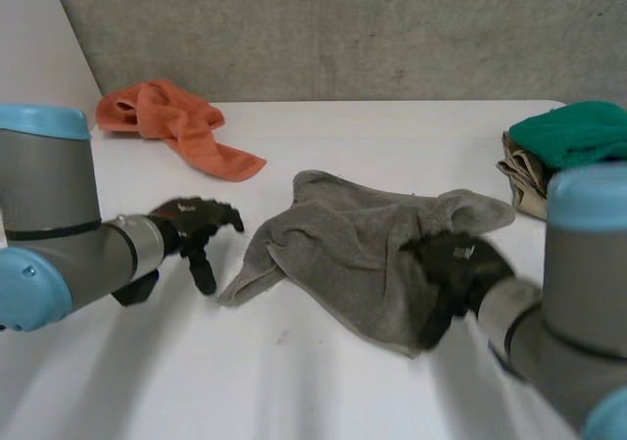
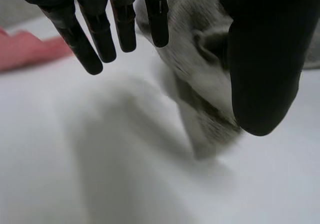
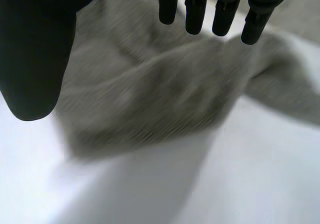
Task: Fold the laundry.
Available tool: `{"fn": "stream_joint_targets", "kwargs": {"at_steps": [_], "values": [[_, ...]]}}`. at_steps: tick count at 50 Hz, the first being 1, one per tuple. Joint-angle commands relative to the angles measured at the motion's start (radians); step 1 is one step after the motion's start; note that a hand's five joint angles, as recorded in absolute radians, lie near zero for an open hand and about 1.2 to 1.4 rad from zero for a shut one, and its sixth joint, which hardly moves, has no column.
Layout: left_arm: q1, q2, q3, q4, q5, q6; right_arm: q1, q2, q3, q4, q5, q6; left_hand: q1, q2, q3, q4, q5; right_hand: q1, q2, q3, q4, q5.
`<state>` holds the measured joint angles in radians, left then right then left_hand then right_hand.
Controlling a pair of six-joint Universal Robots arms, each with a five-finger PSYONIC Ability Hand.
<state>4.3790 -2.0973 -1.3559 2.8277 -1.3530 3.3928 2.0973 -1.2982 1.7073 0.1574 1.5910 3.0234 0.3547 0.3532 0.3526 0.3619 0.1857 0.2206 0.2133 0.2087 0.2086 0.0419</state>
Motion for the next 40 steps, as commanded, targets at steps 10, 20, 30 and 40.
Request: {"fn": "stream_joint_targets", "kwargs": {"at_steps": [10,20,30,40], "values": [[-0.073,-0.112,0.041,0.045,-0.115,-0.053,0.056,0.056,0.236,-0.458,0.061,-0.015,0.058,0.06,0.06,0.051,0.053,0.189,0.196,0.201,0.201,0.193],[-0.116,-0.177,0.104,0.035,-0.149,-0.047,0.063,0.1,0.222,-0.53,0.138,-0.028,0.348,0.349,0.35,0.34,0.342,1.028,1.035,1.04,1.04,1.032],[-0.101,-0.115,0.175,0.093,-0.345,-0.032,-0.013,-0.058,0.181,-0.518,0.147,-0.139,1.042,1.043,1.044,1.034,1.036,1.176,1.183,1.188,1.188,1.18],[0.1,0.189,0.107,0.147,-0.189,0.075,-0.204,-0.253,0.06,-0.302,-0.074,-0.308,1.042,1.043,1.044,1.034,1.036,1.176,1.183,1.188,1.188,1.18]]}}
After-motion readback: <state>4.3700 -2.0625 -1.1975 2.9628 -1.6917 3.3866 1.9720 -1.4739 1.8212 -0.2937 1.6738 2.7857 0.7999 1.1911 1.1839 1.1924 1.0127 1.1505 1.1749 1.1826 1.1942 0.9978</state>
